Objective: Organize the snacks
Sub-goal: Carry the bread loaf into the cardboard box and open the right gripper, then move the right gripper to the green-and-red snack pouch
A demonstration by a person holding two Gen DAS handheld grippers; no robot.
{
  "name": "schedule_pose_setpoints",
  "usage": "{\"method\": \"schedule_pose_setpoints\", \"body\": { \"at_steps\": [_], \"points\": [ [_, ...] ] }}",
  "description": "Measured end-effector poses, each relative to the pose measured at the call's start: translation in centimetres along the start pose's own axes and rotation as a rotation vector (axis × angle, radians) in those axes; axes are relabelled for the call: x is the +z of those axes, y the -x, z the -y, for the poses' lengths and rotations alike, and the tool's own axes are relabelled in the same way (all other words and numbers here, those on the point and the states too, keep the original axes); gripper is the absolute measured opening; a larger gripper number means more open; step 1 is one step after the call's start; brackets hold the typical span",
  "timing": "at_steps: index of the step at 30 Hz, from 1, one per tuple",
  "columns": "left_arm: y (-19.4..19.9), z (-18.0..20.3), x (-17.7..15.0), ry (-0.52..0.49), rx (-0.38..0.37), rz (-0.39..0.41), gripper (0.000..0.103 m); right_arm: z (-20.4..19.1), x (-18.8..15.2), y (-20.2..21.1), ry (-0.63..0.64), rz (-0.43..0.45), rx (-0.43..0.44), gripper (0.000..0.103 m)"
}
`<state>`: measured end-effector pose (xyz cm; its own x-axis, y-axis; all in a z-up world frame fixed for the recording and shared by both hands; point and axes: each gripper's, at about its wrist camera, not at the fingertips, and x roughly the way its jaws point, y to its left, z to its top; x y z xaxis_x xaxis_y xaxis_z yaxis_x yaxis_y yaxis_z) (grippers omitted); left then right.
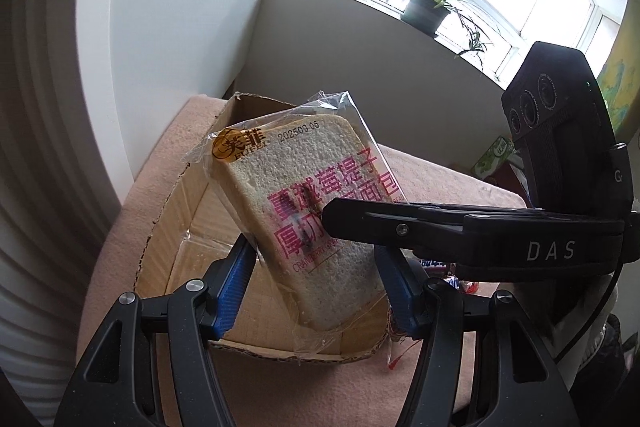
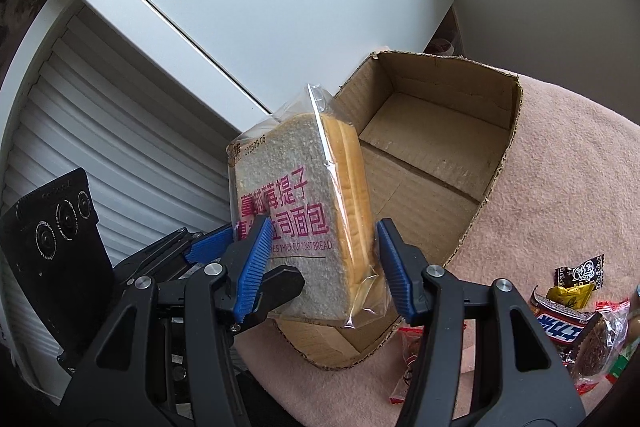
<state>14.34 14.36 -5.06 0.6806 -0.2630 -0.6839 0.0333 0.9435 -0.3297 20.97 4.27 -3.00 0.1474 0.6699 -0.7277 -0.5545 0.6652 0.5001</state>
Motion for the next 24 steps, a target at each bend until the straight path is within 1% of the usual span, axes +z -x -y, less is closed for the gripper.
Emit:
{"method": "schedule_pose_setpoints", "body": {
  "at_steps": [1,3,4,8,10,13,16,21,22,23,24],
  "points": [
    [-0.2,-0.1,0.0,-0.010,0.038,0.002,0.061,0.2,0.3,0.2,0.003,0.007,-0.028,0.057],
    [-0.5,-0.3,-0.1,-0.028,0.123,0.012,0.059,0.7,0.4,0.1,-0.003,0.013,-0.058,0.066],
    [-0.6,-0.6,0.0,-0.023,0.131,0.013,0.059,1.0,0.5,0.3,-0.013,0.019,-0.064,0.070],
    [-0.4,-1.7,-0.1,0.005,0.133,0.017,0.059,1.6,-0.3,1.0,-0.023,0.023,-0.072,0.071],
    [0.0,-1.8,-0.1,0.010,0.130,0.022,0.059,1.7,-0.8,2.0,-0.019,0.032,-0.085,0.071],
    [0.6,-1.4,-0.1,0.007,0.123,0.033,0.059,1.5,-1.2,2.9,-0.007,0.042,-0.107,0.071],
    [1.3,-0.7,-0.4,-0.004,0.110,0.043,0.059,2.4,-1.6,4.7,-0.002,0.072,-0.131,0.072],
    [2.3,1.3,-1.1,-0.025,0.082,0.056,0.059,3.0,-3.3,8.7,0.044,0.131,-0.229,0.072],
    [2.5,1.7,-1.2,-0.030,0.075,0.058,0.059,3.1,-3.9,9.5,0.051,0.149,-0.246,0.073],
    [2.7,2.2,-1.4,-0.034,0.066,0.060,0.059,3.3,-4.5,10.3,0.052,0.168,-0.260,0.078],
    [2.9,2.6,-1.7,-0.038,0.058,0.061,0.059,3.6,-5.0,11.1,0.048,0.191,-0.271,0.081]
  ]
}}
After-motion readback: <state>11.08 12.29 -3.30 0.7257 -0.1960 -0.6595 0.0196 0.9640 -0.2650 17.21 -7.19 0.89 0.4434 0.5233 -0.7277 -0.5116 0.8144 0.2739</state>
